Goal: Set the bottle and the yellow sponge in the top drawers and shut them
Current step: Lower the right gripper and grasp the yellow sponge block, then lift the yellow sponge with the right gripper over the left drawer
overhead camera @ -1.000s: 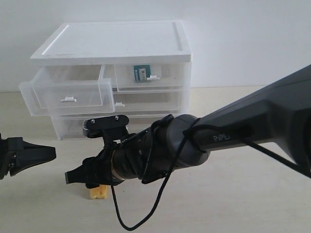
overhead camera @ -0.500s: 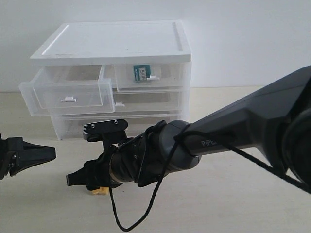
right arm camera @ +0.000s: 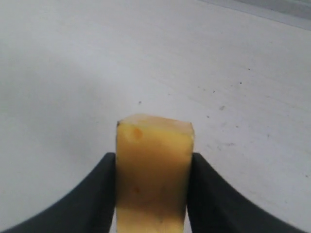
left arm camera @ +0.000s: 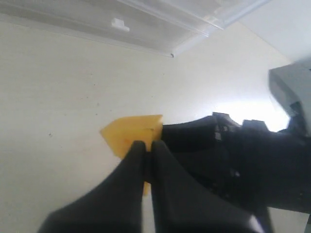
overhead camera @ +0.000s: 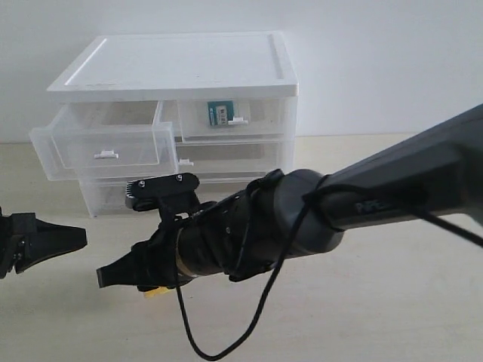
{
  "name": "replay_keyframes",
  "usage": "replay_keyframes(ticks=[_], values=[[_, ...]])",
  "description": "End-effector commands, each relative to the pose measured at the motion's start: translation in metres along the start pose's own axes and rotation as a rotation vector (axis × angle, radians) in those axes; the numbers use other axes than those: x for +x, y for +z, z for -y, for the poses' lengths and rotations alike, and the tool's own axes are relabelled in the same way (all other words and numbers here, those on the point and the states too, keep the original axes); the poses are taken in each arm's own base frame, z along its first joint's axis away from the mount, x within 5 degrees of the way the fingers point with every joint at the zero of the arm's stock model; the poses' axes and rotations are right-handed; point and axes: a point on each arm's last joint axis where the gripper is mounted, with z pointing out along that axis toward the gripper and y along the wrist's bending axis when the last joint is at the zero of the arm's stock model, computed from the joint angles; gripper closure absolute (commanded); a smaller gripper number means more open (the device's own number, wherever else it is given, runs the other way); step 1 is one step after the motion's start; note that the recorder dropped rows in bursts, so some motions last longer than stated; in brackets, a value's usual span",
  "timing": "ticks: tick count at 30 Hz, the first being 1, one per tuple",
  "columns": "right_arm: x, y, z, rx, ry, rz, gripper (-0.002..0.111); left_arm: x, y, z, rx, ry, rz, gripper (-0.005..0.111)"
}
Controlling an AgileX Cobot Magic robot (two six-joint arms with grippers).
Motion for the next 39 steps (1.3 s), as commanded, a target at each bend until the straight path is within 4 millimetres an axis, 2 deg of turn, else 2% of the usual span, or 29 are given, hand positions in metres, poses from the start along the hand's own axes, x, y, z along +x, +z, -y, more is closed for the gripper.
replay_keyframes(ticks=[1, 5, 8, 9, 11, 14, 18, 20, 21, 31, 36, 39], values=[[-0.003, -0.037, -0.004, -0.033, -0.055, 0.023, 0.108, -0.002, -0.002, 0.002, 0.004, 0.011, 0.018, 0.103], [-0.003, -0.063, -0.006, -0.063, -0.063, 0.038, 0.108, -0.002, -0.002, 0.002, 0.004, 0.011, 0.018, 0.103], [-0.011, -0.096, -0.026, -0.248, -0.072, 0.066, 0.108, -0.002, -0.002, 0.002, 0.004, 0.011, 0.018, 0.103], [-0.013, -0.101, -0.029, -0.272, -0.075, 0.075, 0.108, -0.002, -0.002, 0.002, 0.004, 0.011, 0.018, 0.103], [-0.029, -0.118, -0.035, -0.295, -0.098, 0.140, 0.108, -0.002, -0.002, 0.002, 0.004, 0.011, 0.018, 0.103], [-0.066, -0.145, -0.047, -0.306, -0.128, 0.286, 0.108, -0.002, -0.002, 0.002, 0.004, 0.011, 0.018, 0.103], [-0.117, -0.161, -0.052, -0.187, -0.123, 0.467, 0.108, -0.001, -0.001, 0.002, 0.005, 0.012, 0.017, 0.103], [-0.134, -0.157, -0.051, -0.114, -0.132, 0.521, 0.108, -0.001, -0.001, 0.002, 0.005, 0.012, 0.017, 0.103], [-0.140, -0.148, -0.051, -0.087, -0.136, 0.530, 0.108, -0.002, -0.001, 0.003, 0.015, 0.012, 0.019, 0.103], [-0.161, -0.080, -0.054, -0.027, -0.173, 0.542, 0.108, -0.001, -0.001, 0.004, 0.024, 0.018, 0.014, 0.103], [-0.169, -0.065, -0.047, 0.008, -0.183, 0.555, 0.108, -0.001, -0.001, 0.004, 0.024, 0.018, 0.014, 0.103], [-0.171, -0.058, -0.035, 0.030, -0.175, 0.551, 0.108, -0.001, -0.001, 0.004, 0.029, 0.018, 0.015, 0.103]])
